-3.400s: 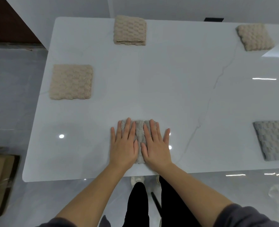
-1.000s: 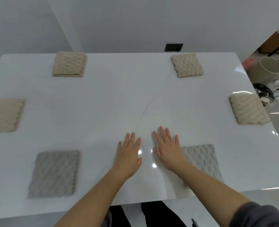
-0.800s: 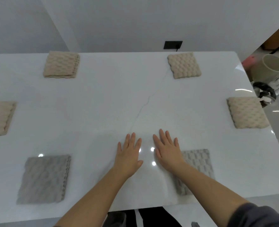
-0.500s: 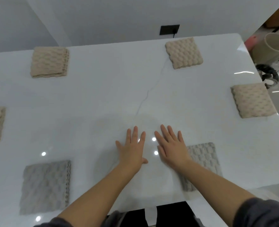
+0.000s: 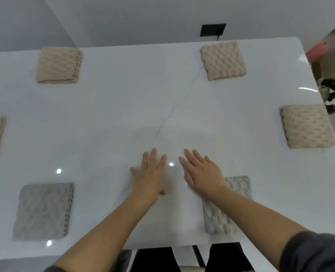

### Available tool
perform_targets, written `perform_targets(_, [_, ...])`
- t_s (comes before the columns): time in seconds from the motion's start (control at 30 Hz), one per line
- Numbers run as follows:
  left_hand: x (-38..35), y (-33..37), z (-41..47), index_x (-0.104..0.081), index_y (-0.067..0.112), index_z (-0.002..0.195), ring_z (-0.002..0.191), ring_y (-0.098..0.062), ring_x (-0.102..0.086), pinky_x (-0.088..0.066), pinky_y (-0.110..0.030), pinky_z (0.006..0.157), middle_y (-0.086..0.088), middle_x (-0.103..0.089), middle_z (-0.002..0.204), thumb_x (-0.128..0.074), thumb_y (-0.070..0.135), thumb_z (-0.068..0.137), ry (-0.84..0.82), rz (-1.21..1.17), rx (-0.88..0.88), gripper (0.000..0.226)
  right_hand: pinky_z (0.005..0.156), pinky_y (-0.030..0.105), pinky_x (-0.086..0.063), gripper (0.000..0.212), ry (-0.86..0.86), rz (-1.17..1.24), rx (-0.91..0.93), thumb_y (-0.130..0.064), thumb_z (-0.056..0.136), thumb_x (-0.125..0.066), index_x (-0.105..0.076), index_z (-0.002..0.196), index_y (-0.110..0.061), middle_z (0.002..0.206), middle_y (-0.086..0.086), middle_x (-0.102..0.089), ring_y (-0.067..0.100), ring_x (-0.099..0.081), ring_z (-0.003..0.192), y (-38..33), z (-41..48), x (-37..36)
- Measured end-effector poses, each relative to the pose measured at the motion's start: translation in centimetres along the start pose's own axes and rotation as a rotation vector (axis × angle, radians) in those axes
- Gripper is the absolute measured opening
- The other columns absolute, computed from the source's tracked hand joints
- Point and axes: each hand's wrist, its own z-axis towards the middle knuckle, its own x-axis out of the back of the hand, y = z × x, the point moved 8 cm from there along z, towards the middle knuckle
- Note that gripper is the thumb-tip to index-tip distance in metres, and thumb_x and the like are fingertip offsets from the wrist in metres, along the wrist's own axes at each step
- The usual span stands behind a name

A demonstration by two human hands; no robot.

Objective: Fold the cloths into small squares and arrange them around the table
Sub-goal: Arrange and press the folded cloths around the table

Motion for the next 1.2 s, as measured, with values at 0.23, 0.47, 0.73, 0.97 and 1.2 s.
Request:
perform_targets(0.23, [-1.5,3.4,-1.4,0.008,0.029,0.154,0.148,-0.032,0.014,-0.033,-0.058,0.108,-0.006,0.025,0.159,-0.064,0.034,0.091,0.057,-0.181,0.203,0.095,0.116,0.029,-0.024,0.047,0.037,0.062,0.22,-0.02,0.102,-0.035,-0.037,0.149,-0.021,0.161,-0.009,-0.021,0.01,-0.019,0.148,3.9,-0.1,2.5])
perform_targets(0.47, [-2.3,4.7,-3.5,-0.004,0.034,0.155,0.149,-0.021,0.01,-0.016,-0.062,0.114,0.003,0.016,0.162,-0.068,0.037,0.088,0.156,-0.365,0.355,0.093,0.117,0.03,-0.021,0.049,0.031,0.113,0.117,-0.014,0.104,-0.029,-0.03,0.152,-0.019,0.163,-0.009,-0.014,0.01,-0.016,0.148,12.3,-5.3,1.5])
perform_targets(0.73, [-2.7,4.9,-3.3,-0.004,0.035,0.154,0.149,-0.02,0.013,-0.008,-0.065,0.114,0.005,0.017,0.162,-0.069,0.036,0.087,0.192,-0.427,0.317,0.094,0.117,0.021,-0.002,0.048,0.179,0.145,0.122,-0.01,0.103,-0.03,-0.033,0.151,-0.012,0.162,-0.003,-0.017,0.011,-0.01,0.15,13.0,-6.1,0.8])
perform_targets(0.97, [-3.1,4.7,-3.1,-0.005,0.036,0.154,0.149,-0.019,0.014,-0.004,-0.064,0.114,0.005,0.016,0.162,-0.068,0.038,0.087,0.222,-0.445,0.276,0.093,0.116,0.022,0.006,0.051,0.198,0.295,0.095,-0.009,0.102,-0.03,-0.027,0.152,-0.009,0.163,0.005,-0.015,0.016,-0.008,0.151,13.2,-6.7,0.0])
perform_targets(1.2, [-4.8,10.1,-6.8,-0.006,0.025,0.156,0.15,-0.017,0.004,0.004,-0.045,0.12,0.004,0.002,0.163,-0.032,0.041,0.101,0.494,-0.653,0.144,0.063,0.121,0.037,0.008,0.059,0.371,0.523,0.003,-0.022,0.103,-0.027,-0.001,0.155,-0.033,0.164,-0.002,0.011,0.016,0.009,0.151,12.9,-12.5,-3.0])
